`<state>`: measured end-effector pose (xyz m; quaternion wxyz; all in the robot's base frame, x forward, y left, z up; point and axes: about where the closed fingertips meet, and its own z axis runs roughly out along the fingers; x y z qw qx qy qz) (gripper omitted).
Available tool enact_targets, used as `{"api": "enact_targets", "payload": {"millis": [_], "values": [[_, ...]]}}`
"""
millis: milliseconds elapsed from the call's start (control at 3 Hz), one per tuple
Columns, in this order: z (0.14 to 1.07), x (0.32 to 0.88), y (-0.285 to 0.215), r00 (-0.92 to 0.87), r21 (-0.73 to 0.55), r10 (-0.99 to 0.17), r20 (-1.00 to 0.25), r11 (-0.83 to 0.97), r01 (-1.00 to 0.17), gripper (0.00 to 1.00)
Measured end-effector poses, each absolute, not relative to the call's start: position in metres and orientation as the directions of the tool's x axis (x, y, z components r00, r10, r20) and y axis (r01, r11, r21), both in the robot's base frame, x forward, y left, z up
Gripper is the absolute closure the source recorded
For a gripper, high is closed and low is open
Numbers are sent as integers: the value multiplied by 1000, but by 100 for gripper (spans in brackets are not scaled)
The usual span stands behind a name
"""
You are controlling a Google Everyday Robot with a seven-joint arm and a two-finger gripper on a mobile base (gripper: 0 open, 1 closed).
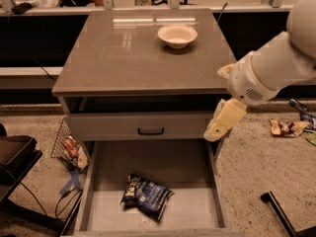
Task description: Pick blue chip bag from middle drawer and place on counter
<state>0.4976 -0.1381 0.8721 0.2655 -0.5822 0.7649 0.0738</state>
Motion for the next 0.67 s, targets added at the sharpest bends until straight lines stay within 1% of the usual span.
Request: {"api": "enact_targets", "payload": {"millis": [333, 667], "values": [[811, 499, -125, -227, -152, -805, -549, 363, -920, 0], [811, 499, -125, -226, -151, -805, -549, 361, -920, 0]]}}
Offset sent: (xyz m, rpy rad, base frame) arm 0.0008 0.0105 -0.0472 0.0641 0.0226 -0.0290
